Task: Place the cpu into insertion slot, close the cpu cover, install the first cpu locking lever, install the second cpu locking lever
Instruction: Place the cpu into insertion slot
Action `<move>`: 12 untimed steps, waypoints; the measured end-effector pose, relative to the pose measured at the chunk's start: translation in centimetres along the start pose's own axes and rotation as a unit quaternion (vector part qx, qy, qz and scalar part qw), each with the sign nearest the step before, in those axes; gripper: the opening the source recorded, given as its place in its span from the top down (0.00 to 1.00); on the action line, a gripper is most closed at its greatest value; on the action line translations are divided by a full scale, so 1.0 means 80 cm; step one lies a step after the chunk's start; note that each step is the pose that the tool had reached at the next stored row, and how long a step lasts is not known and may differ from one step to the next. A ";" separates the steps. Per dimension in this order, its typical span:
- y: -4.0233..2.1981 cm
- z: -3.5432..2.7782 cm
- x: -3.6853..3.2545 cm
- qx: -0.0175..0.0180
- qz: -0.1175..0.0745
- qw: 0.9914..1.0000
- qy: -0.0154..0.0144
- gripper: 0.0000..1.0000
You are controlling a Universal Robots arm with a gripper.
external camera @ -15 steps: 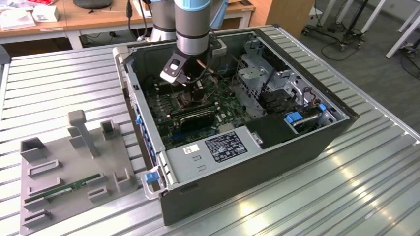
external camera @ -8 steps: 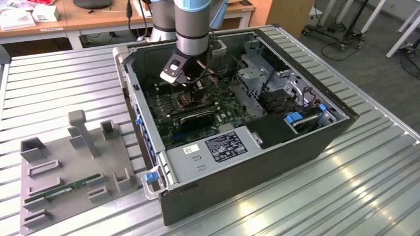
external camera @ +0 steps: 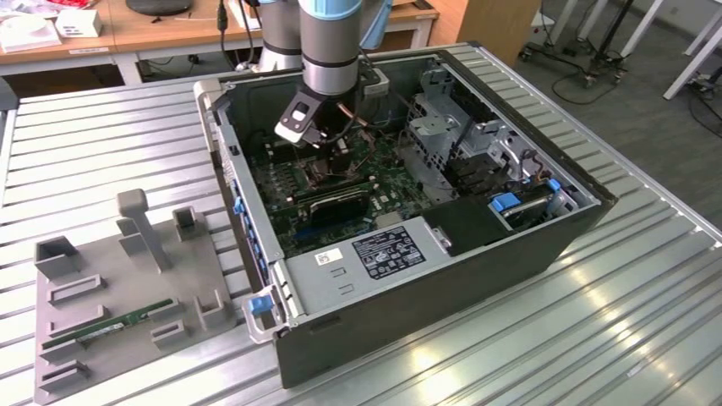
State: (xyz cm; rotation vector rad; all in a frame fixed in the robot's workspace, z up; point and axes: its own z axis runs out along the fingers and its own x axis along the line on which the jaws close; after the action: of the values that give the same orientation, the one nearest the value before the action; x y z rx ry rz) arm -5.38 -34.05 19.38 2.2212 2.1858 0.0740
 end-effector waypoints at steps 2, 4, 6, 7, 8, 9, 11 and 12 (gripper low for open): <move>0.0000 0.0001 0.0003 0.000 0.000 1.000 0.000 0.45; -0.0002 0.0003 0.0004 0.000 0.000 1.000 0.000 0.45; -0.0007 0.0003 0.0005 0.000 0.000 1.000 0.000 0.45; -0.0008 0.0004 0.0006 0.000 0.000 1.000 0.000 0.45; -0.0010 0.0004 0.0006 0.000 0.001 1.000 0.000 0.45; -0.0011 0.0006 0.0008 0.000 0.001 1.000 0.000 0.45; -0.0013 0.0007 0.0011 0.000 0.001 1.000 0.000 0.45; -0.0013 0.0007 0.0016 0.000 0.001 1.000 0.000 0.45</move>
State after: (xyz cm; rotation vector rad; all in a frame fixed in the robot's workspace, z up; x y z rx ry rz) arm -5.48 -33.92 19.33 2.2233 2.1836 0.0739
